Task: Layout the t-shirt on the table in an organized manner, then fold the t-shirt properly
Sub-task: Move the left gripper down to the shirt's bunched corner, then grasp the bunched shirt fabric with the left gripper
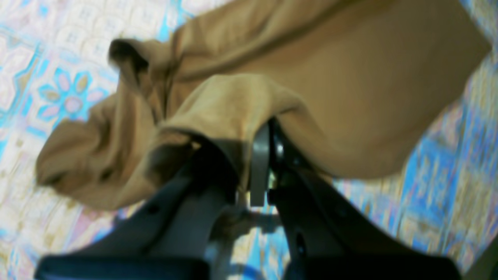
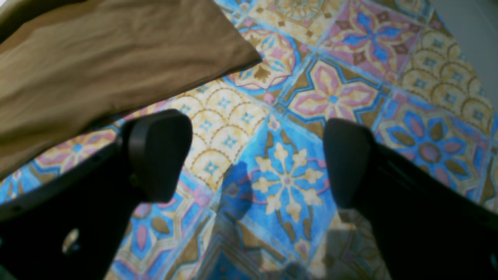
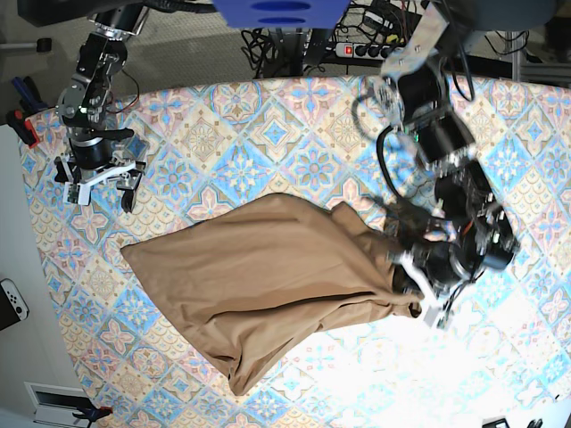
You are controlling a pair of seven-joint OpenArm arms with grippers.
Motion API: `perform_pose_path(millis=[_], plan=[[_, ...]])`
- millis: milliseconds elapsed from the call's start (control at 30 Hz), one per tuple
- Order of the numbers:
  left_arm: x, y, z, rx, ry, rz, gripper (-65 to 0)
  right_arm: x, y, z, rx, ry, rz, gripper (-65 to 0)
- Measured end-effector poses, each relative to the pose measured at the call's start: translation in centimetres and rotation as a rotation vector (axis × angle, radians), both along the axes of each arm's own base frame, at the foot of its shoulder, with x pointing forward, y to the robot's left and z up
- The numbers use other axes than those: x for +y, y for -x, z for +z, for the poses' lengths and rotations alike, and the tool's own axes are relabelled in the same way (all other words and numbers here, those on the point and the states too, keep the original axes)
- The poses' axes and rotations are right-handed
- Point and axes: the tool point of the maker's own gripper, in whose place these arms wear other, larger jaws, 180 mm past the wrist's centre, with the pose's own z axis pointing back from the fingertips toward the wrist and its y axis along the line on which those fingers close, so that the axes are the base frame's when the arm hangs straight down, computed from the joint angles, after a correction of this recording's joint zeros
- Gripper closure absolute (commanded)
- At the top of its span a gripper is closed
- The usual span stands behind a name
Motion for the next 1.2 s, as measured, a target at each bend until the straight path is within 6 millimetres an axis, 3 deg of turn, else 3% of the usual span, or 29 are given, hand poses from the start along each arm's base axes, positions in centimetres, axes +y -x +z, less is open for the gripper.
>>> perform_pose_path(millis=[100, 133, 233, 267, 400, 467, 567, 667, 733, 833, 967, 1200], plan=[[0.3, -0.6, -1.9, 0.041, 0.012, 0.015, 0.0, 0.1, -0.1, 0.0, -0.002, -0.001, 0.003, -54.0], [0.4, -0.4, -2.7, 0.070, 0.003, 0.016, -3.7, 0.0, -0.1, 0.0, -0.003, -0.001, 0.000, -54.0], [0.6, 0.5, -4.0, 0.107, -0.018, 0.020, -23.2, 0.0, 0.0, 0.0, -0.002, 0.000, 0.001, -54.0], [0.7, 0.6, -4.2, 0.107, -0.024, 0.023, -26.3, 0.0, 0.0, 0.0, -0.001, -0.001, 0.001, -54.0], [1.3, 1.3, -5.0, 0.132, -0.049, 0.029, -25.3, 0.0, -0.1, 0.0, -0.002, 0.000, 0.001, -54.0], [2.1, 1.6, -4.2, 0.101, -0.069, 0.037, -23.9, 0.0, 0.0, 0.0, 0.000, -0.001, 0.000, -54.0], [3.7, 2.2, -1.3, -0.004, -0.119, 0.065, -23.7, 0.0, 0.0, 0.0, 0.001, -0.001, 0.000, -54.0], [3.3, 4.1, 2.4, -0.149, -0.136, 0.053, -23.8, 0.0, 0.0, -0.1, 0.002, -0.002, 0.001, -54.0], [2.3, 5.9, 3.4, -0.200, -0.145, 0.029, -23.8, 0.1, 0.0, -0.1, 0.005, -0.002, 0.001, -54.0], [1.1, 8.2, 1.3, -0.141, -0.178, -0.031, -23.8, 0.1, 0.1, -0.1, 0.006, -0.002, 0.001, -54.0], [1.0, 10.6, -2.1, -0.036, -0.188, -0.066, -23.8, 0.1, 0.0, -0.1, 0.003, -0.002, 0.002, -54.0], [0.7, 9.0, -5.7, -0.049, -0.124, -0.030, -23.8, 0.1, 1.2, -1.1, 0.037, -0.004, 0.000, -54.0]])
